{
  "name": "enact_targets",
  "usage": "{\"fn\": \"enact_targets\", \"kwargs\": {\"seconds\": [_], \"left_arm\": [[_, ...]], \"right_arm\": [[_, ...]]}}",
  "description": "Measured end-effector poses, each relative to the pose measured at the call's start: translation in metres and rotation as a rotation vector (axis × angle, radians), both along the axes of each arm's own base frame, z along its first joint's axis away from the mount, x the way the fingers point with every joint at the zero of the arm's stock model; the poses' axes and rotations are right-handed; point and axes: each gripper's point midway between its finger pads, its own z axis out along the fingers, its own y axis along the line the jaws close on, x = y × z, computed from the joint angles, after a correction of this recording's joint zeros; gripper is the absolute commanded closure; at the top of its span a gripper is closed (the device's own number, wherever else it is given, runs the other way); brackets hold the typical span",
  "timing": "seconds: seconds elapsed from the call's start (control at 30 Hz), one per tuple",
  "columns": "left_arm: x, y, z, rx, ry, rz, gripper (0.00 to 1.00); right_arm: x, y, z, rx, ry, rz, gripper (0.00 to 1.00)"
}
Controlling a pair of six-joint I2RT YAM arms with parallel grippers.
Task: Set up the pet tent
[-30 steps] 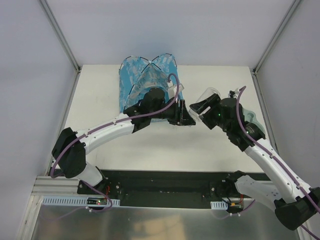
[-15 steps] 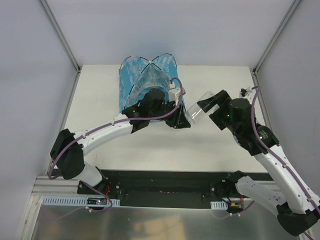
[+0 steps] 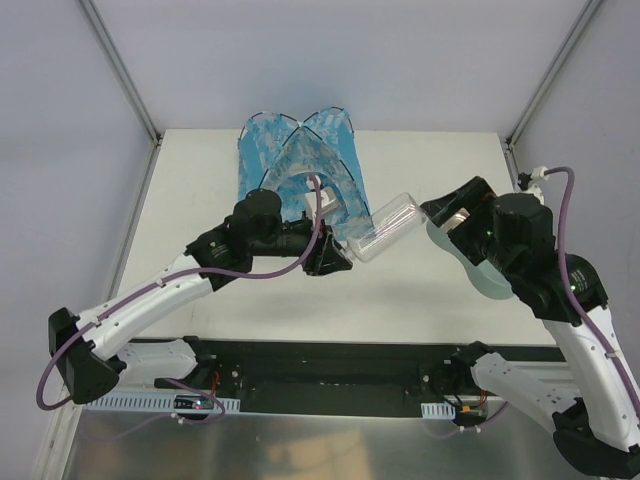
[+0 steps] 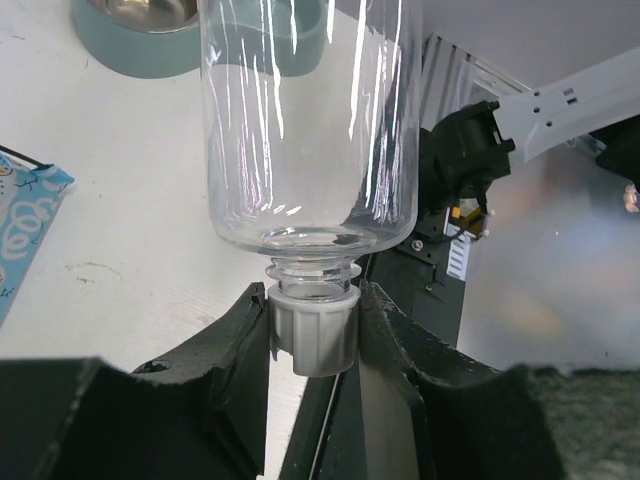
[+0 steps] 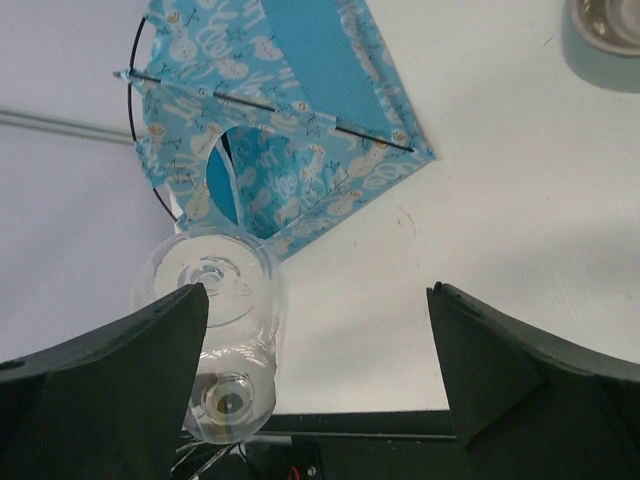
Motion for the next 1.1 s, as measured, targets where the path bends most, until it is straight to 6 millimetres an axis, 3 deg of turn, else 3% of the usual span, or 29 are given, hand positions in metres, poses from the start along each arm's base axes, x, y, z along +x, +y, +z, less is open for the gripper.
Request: {"fn": "enact_targets", "kwargs": {"seconds": [0.33, 0.63, 0.8, 1.0, 1.1], "left_arm": [[-0.018, 0.013, -0.001, 0.024, 0.014, -0.045, 1.00], [-0.018, 0.012, -0.002, 0.027, 0.021, -0.049, 1.00], [-0.022, 0.012, -0.001, 0.022, 0.026, -0.066, 1.00], [-0.029, 0.014, 0.004, 0.006, 0.035, -0.090, 1.00], [-0.032, 0.015, 0.004, 0.006, 0.050, -0.096, 1.00]], "right_arm": [[-0.017, 0.026, 0.012, 0.095, -0.008, 0.162, 0.01], [-0.033, 0.040, 0.034, 0.198, -0.070, 0.255, 0.01], [-0.029, 0.058, 0.021, 0.224, -0.007, 0.312, 0.01], [-0.025, 0.070, -0.003, 0.233, 0.074, 0.339, 0.11], [-0.026, 0.071, -0.003, 0.243, 0.080, 0.341, 0.13]]}}
